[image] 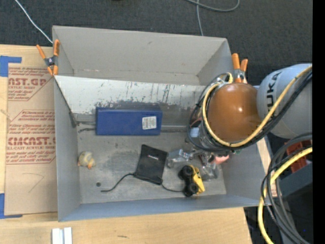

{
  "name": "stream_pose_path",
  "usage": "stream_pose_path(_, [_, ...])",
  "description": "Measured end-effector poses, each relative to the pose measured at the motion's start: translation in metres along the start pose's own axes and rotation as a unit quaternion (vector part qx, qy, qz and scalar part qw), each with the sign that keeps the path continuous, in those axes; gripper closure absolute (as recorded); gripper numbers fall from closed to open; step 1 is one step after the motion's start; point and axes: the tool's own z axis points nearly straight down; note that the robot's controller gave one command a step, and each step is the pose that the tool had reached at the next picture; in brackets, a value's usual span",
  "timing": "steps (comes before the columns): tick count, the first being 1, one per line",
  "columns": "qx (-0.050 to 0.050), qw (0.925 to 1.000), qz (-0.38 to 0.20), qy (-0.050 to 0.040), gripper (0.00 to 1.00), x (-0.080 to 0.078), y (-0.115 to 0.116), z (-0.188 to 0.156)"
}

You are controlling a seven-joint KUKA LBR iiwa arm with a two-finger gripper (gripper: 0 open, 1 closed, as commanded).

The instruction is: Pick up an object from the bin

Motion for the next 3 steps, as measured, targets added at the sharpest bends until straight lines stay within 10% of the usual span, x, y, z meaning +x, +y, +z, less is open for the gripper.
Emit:
stream_pose_path(1, [-0.001, 0.9999, 0.012, 0.0004, 0.00, 0.029, 0.030, 0.001])
stream_pose_path(2, [0.000, 0.9955, -0.095, -0.0014, 1.00, 0.001, 0.029, 0.002])
stream_pose_path(3, [0.000, 0.9955, -0.095, -0.0014, 1.00, 0.001, 0.028, 0.002])
